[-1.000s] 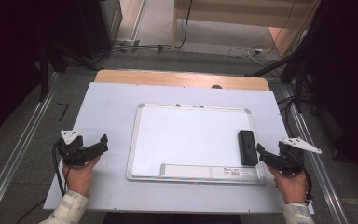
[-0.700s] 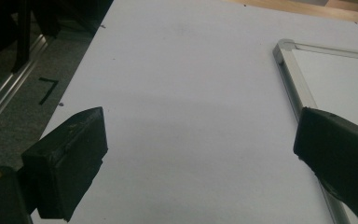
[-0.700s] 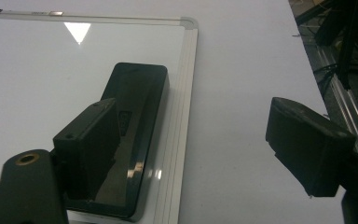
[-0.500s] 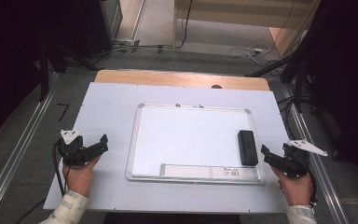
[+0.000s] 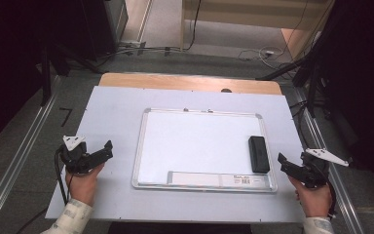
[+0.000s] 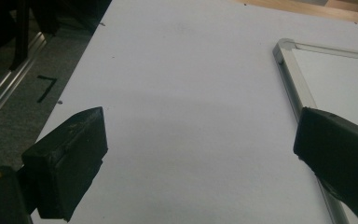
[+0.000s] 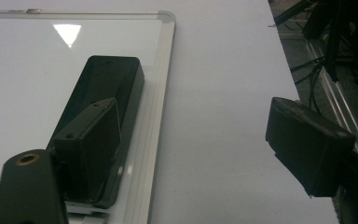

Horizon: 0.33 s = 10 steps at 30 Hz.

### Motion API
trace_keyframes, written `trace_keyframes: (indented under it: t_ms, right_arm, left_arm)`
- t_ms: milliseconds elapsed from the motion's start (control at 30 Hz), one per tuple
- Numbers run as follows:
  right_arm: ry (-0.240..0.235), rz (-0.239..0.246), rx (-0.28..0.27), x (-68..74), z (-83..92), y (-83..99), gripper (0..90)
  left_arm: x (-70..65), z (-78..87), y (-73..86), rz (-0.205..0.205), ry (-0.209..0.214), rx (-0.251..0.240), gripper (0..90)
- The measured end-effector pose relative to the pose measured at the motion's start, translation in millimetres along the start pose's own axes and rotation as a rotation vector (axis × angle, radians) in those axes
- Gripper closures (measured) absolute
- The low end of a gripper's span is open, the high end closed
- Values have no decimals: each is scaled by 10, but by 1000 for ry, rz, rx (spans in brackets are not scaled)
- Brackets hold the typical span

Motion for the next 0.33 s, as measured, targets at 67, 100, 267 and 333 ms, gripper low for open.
trace_keyframes:
  t_ms: [67, 100, 267, 333]
  right_arm:
    - [5, -2, -1, -24, 6, 3, 164]
    - [8, -8, 0, -39, 8, 5, 163]
    - [17, -48, 3, -145, 3, 13, 137]
    - [6, -82, -5, -165, 14, -4, 131]
  left_arm:
    - [0, 0, -1, 2, 0, -2, 33]
    - [0, -1, -1, 2, 0, -2, 33]
    - [4, -2, -1, 5, 2, -1, 33]
    - [2, -7, 2, 6, 3, 0, 34]
Point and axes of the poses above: each handheld gripper's, and its own axes: z roughly backward along the jaws, y roughly out of its underside, x roughly to its left, the point moved 4 cm from there along -z, roughly forward along the jaws, and after that the axes turned 2 degrees about -x, right-handed, at the moved point
